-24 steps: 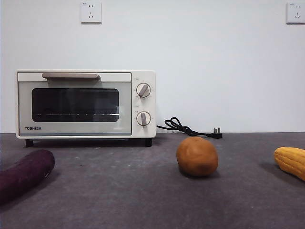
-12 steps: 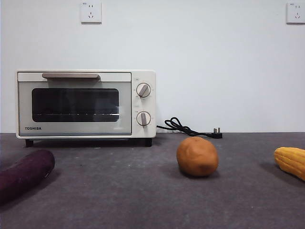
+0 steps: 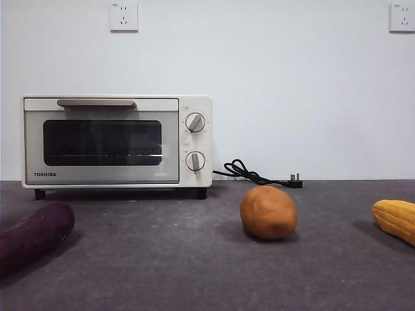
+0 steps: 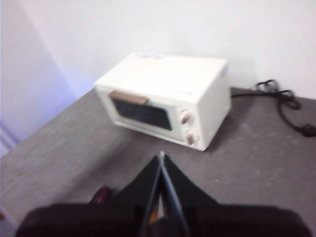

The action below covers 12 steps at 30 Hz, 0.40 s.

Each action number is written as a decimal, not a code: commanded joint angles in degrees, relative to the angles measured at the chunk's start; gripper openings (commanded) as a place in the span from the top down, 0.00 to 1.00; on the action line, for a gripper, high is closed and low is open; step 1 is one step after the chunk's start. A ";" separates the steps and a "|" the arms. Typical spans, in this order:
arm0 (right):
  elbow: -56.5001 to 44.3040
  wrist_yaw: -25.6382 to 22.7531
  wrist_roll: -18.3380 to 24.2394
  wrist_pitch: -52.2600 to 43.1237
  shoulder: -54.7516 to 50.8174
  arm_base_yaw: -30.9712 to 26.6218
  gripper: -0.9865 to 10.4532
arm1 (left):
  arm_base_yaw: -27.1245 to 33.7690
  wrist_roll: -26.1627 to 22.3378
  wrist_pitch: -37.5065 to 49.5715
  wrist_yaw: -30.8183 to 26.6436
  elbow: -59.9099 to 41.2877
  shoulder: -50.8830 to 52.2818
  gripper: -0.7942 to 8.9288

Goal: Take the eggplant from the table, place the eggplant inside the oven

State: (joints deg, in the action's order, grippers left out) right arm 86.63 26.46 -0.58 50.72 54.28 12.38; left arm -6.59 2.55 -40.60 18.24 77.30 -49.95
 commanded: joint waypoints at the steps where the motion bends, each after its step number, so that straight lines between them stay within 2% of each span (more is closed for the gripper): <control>1: 1.38 0.20 0.90 1.20 0.92 1.95 0.92 | -0.48 -1.73 -0.26 0.17 0.09 -0.52 0.92; 8: 4.15 0.26 0.87 3.82 2.60 5.73 0.91 | -0.55 -2.54 -0.31 0.17 0.09 -1.51 0.92; 12: 4.59 4.74 0.81 3.69 2.62 6.47 0.91 | -0.55 -2.80 -0.26 0.17 0.09 -1.81 0.92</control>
State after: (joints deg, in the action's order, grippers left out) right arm 90.89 30.09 -0.14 54.61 56.99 18.74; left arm -6.94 0.62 -41.15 18.24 77.30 -51.75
